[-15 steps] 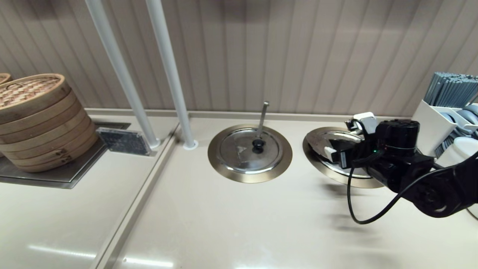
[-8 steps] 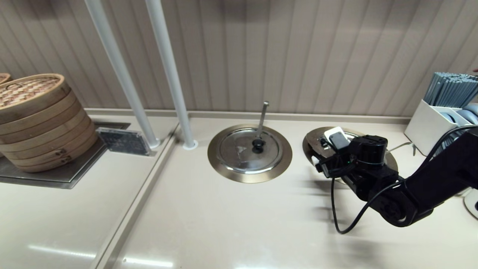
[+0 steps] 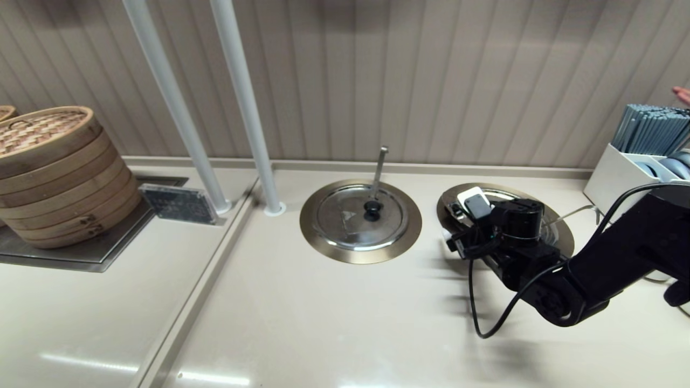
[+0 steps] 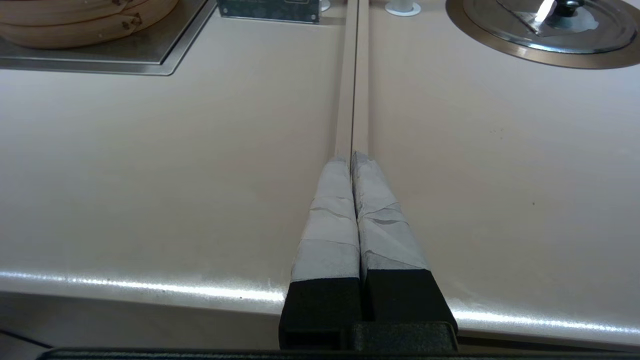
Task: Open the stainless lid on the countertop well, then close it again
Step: Close the lid
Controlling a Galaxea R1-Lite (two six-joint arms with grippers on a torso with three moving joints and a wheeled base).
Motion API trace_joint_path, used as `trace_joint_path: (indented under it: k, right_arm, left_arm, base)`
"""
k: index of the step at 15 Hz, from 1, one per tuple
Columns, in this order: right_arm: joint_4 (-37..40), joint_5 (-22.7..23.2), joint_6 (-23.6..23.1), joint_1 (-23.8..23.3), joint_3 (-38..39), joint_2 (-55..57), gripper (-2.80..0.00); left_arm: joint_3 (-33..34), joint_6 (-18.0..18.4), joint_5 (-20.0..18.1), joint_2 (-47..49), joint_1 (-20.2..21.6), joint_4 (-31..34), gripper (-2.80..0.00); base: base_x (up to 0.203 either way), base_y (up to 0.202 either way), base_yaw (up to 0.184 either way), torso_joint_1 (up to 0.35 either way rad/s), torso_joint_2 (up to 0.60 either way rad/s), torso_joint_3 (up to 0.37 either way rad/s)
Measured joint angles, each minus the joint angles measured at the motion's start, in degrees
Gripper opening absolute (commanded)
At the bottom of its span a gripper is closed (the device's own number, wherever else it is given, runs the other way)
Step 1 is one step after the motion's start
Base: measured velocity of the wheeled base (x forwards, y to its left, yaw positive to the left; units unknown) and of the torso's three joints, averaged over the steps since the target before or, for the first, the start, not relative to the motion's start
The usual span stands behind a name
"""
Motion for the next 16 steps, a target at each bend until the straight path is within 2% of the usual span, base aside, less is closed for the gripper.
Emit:
trace_joint_path:
  k: [5,12,16]
  right_arm:
    - [0.2,0.0,-0.6,-4.4,-4.8,2.0,0.00]
    - [0.1,0.3,-1.5,-9.9,-5.9,0.8,0.00]
    - [0.1,0.9,-1.8,-15.2,-5.8,-1.7,0.00]
  left_arm:
    - [0.0,0.0,0.0,0.0,0.0,0.0,-2.80]
    - [0.0,0.0,0.0,0.0,0.0,0.0,-2.80]
    - [0.0,0.0,0.0,0.0,0.0,0.0,-2.80]
  base:
    - [0.000,0.000,0.000,0.000,0.00,0.000]
    - [0.000,0.000,0.000,0.000,0.00,0.000]
    - [0.000,0.000,0.000,0.000,0.00,0.000]
